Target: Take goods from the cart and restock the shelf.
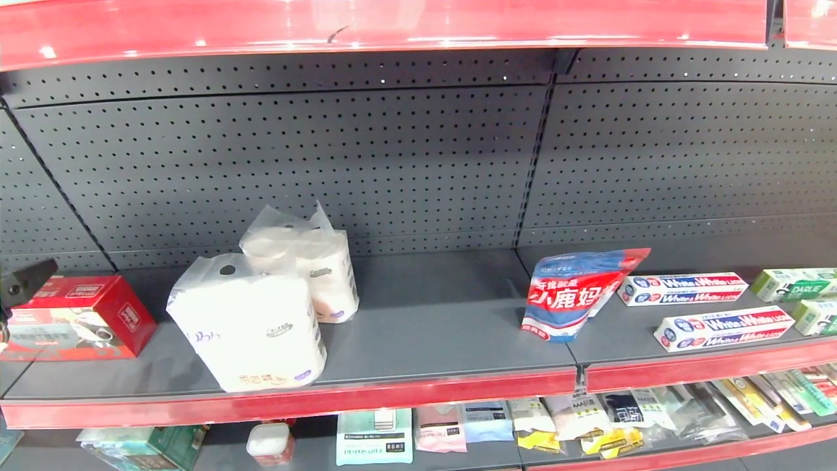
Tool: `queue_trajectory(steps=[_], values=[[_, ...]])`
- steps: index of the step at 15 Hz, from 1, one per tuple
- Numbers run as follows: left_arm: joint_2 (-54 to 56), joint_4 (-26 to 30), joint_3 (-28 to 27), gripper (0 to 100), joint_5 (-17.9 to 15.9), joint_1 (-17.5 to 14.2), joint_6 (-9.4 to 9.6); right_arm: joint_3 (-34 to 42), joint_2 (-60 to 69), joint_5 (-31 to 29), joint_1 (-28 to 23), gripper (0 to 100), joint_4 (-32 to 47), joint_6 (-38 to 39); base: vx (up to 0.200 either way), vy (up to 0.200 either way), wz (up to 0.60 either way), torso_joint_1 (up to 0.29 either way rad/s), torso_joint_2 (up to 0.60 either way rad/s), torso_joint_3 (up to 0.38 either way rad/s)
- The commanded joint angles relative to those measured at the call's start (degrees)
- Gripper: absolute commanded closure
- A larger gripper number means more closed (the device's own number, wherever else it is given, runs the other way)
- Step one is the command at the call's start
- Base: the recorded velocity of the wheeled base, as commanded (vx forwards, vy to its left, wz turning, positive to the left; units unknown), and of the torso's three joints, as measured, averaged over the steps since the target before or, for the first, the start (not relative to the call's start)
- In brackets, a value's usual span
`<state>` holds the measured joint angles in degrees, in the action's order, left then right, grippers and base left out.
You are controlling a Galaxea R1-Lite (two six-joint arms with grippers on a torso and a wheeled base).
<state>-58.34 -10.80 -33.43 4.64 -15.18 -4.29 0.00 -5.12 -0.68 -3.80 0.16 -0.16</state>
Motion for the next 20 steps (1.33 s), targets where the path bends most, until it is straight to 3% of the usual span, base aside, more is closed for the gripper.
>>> queue_trajectory(steps=[1, 5, 6, 7, 9, 13, 15, 17, 20], values=[[2.18, 2.8, 0.56, 0, -0.25, -0.03, 0.16, 0.0, -0.24, -0.02, 0.02, 0, 0.02, -0.02, 0.0, 0.0, 0.0, 0.0, 0.0, 0.0], [0.78, 12.03, 0.56, 0, -0.51, -0.64, 0.6, 0.0, -0.24, -0.02, 0.02, 0, 0.02, -0.02, 0.0, 0.0, 0.0, 0.0, 0.0, 0.0], [-1.07, 12.21, 0.64, 0, -0.51, -2.49, 2.09, 0.0, -0.24, -0.02, 0.02, 0, 0.02, -0.02, 0.0, 0.0, 0.0, 0.0, 0.0, 0.0], [-4.41, 11.68, 0.56, 0, -0.51, -5.56, 5.17, 0.0, -0.24, -0.02, 0.02, 0, 0.02, -0.02, 0.0, 0.0, 0.0, 0.0, 0.0, 0.0], [-8.89, 9.31, 0.56, 0, -0.69, -7.5, 7.37, 0.0, -0.24, -0.02, 0.02, 0, 0.02, -0.02, 0.0, 0.0, 0.0, 0.0, 0.0, 0.0], [-17.42, 6.58, 0.03, 0, -3.06, -7.23, 7.81, 0.0, -0.24, -0.02, 0.02, 0, 0.02, -0.02, 0.0, 0.0, 0.0, 0.0, 0.0, 0.0], [-20.05, 5.0, -0.15, 0, -6.05, -6.27, 8.07, 0.0, -0.24, -0.02, 0.02, 0, 0.02, -0.02, 0.0, 0.0, 0.0, 0.0, 0.0, 0.0], [-23.75, 2.45, -0.15, 0, -6.31, -6.27, 10.0, 0.0, -0.24, -0.02, 0.02, 0, 0.02, -0.02, 0.0, 0.0, 0.0, 0.0, 0.0, 0.0], [-26.56, -1.15, -0.06, 0, -7.28, -5.3, 10.36, 0.0, -0.24, -0.02, 0.02, 0, 0.02, -0.02, 0.0, 0.0, 0.0, 0.0, 0.0, 0.0]])
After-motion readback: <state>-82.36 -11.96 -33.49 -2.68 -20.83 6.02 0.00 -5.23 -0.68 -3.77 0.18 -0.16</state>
